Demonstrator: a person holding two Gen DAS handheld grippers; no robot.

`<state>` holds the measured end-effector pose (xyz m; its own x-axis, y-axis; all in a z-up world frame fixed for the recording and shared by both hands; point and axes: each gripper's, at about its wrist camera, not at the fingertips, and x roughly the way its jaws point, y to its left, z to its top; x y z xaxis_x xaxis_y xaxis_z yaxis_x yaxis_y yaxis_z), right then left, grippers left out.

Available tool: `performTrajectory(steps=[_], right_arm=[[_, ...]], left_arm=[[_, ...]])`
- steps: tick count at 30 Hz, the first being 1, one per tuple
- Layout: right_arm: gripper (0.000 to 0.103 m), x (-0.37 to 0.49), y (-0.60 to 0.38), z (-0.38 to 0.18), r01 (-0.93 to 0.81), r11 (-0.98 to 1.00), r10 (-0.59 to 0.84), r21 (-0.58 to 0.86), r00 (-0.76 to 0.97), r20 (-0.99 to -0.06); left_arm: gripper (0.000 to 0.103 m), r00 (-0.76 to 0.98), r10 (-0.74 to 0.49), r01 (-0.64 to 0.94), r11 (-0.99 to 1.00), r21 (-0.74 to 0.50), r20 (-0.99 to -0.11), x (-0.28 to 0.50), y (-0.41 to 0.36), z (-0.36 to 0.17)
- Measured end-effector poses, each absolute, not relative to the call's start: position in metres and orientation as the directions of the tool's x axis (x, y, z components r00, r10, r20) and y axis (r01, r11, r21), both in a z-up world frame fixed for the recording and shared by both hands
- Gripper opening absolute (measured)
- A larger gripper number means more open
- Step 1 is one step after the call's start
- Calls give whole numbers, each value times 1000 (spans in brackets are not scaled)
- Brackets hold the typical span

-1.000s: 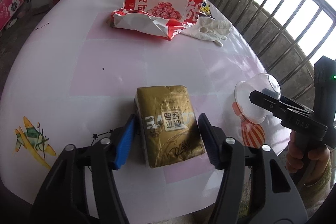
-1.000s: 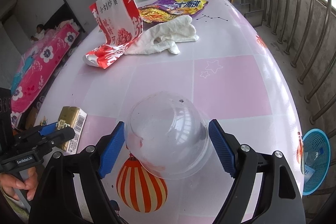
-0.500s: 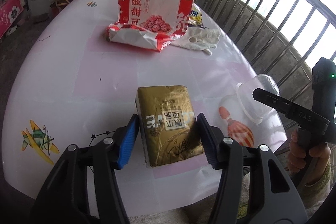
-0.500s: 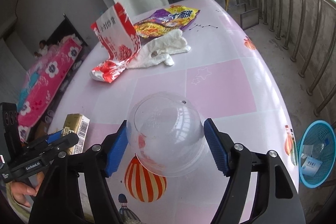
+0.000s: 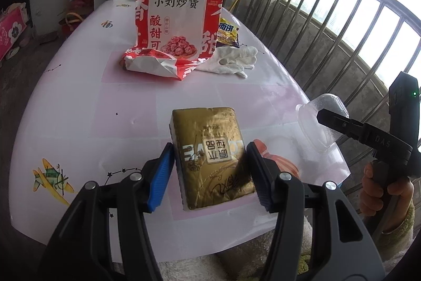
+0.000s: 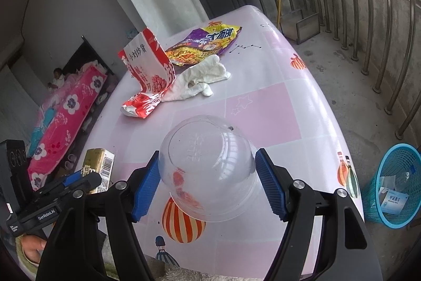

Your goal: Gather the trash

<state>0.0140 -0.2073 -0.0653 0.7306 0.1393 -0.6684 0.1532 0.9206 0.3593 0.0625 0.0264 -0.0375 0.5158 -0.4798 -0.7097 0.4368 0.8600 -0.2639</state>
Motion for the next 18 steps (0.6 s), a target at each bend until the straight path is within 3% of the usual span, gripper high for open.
performTrajectory(steps=[11, 18], right_arm=[[69, -2, -233, -54, 175, 895, 128, 411, 782, -611], [69, -44, -295, -36, 323, 851, -47, 413, 832, -553]], left_arm=[[52, 515, -534, 498, 823, -274, -671, 62, 5, -10], [52, 455, -630, 630, 727, -273, -629, 64, -54, 18]])
